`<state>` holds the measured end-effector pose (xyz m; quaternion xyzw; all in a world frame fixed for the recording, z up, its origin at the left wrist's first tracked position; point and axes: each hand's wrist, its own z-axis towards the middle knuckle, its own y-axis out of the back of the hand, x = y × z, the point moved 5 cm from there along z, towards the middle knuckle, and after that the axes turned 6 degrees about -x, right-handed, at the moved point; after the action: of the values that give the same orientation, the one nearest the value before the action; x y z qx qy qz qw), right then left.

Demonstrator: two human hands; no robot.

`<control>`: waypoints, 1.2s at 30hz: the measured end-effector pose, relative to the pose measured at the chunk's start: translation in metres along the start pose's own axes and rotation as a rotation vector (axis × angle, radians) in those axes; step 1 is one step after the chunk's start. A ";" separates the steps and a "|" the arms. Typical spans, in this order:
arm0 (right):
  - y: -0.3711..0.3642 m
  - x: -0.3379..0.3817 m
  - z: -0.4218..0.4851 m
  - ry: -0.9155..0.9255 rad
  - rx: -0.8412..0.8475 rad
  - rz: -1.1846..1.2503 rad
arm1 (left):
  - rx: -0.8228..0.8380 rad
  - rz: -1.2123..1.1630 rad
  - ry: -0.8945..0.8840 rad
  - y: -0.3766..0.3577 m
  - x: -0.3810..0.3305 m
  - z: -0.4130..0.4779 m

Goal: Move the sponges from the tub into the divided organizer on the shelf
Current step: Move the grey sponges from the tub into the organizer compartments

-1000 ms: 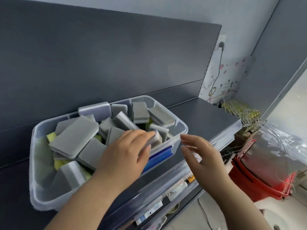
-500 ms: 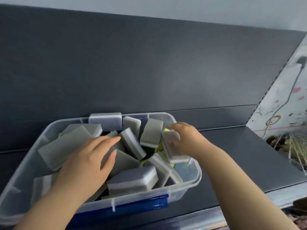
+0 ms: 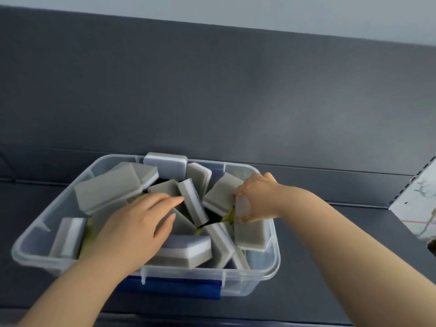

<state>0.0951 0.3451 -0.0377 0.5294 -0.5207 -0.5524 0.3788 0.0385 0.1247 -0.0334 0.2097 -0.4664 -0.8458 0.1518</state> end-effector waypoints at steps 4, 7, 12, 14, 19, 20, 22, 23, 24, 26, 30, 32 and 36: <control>0.006 -0.011 -0.008 -0.070 -0.078 0.321 | 0.012 -0.001 -0.012 -0.001 -0.002 0.015; 0.015 -0.024 -0.020 -0.067 -0.174 0.658 | 0.096 -0.075 0.029 -0.009 -0.001 0.029; 0.017 -0.028 -0.038 -0.052 -0.031 0.646 | 0.194 -0.180 0.033 -0.025 -0.013 0.047; 0.030 -0.034 -0.039 -0.067 -0.158 0.668 | 0.178 -0.237 0.025 -0.026 -0.016 0.052; 0.048 -0.062 -0.045 -0.256 -0.607 1.384 | 0.071 -0.278 0.090 -0.019 0.002 0.065; 0.044 -0.059 -0.042 -0.269 -0.592 1.533 | 0.074 -0.292 0.115 -0.019 0.007 0.066; 0.032 -0.045 -0.035 -0.289 -0.519 1.719 | 0.079 -0.382 0.160 -0.018 0.012 0.071; 0.027 -0.036 -0.030 -0.298 -0.479 1.787 | 0.075 -0.453 0.187 -0.018 0.013 0.073; 0.023 -0.027 -0.025 -0.304 -0.444 1.847 | 0.070 -0.535 0.219 -0.017 0.014 0.076; 0.018 -0.011 -0.017 -0.316 -0.405 1.916 | 0.065 -0.725 0.276 -0.015 0.015 0.081; 0.013 0.006 -0.007 -0.356 -0.392 1.828 | 0.028 -1.089 0.419 -0.008 0.017 0.083; 0.013 0.014 -0.004 -0.317 -0.354 1.662 | -0.014 -1.060 0.466 -0.003 0.023 0.083; 0.018 0.025 0.002 -0.161 -0.133 1.308 | -0.090 -0.701 0.343 0.010 0.036 0.082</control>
<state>0.0867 0.3178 -0.0255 0.0366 -0.7263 -0.2774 0.6279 -0.0325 0.1628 0.0063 0.4876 -0.2969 -0.8187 -0.0617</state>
